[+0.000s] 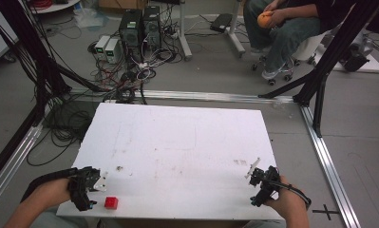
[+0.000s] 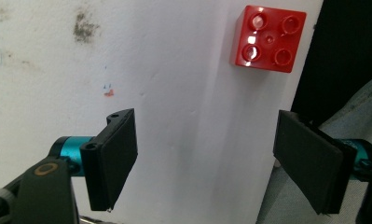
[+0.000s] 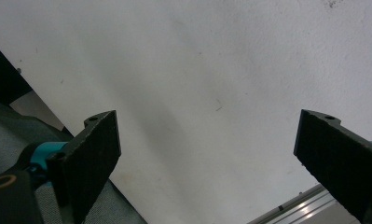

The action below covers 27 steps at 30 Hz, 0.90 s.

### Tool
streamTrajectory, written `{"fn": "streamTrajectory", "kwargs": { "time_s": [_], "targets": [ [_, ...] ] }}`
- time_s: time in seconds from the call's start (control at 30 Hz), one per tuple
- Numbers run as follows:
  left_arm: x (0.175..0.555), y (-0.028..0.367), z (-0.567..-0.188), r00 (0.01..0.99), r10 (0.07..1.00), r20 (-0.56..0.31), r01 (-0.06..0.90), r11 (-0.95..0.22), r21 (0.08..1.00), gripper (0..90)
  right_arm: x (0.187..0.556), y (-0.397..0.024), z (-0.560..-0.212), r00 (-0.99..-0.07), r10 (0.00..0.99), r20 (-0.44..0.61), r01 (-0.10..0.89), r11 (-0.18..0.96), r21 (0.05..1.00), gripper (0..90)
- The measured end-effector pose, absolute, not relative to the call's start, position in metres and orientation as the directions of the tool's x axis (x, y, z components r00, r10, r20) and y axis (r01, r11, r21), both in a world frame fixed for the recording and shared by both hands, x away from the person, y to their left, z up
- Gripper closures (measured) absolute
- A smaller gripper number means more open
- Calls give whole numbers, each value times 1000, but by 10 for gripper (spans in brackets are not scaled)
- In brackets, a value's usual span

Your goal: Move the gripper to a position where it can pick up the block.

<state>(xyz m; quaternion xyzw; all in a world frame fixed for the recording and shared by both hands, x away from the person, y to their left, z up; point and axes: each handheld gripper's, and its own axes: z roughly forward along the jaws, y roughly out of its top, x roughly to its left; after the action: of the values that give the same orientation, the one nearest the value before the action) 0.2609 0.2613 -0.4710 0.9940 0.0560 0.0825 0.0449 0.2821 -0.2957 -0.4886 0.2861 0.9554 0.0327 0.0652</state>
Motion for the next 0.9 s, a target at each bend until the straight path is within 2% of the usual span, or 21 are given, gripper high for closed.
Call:
{"fn": "streamTrajectory", "kwargs": {
  "time_s": [0.9],
  "targets": [
    [253,232,-489,995,45,89,41,-998,48,220,282,-294,-490,-834,543,-99,535,839,96,64]
  ]
}}
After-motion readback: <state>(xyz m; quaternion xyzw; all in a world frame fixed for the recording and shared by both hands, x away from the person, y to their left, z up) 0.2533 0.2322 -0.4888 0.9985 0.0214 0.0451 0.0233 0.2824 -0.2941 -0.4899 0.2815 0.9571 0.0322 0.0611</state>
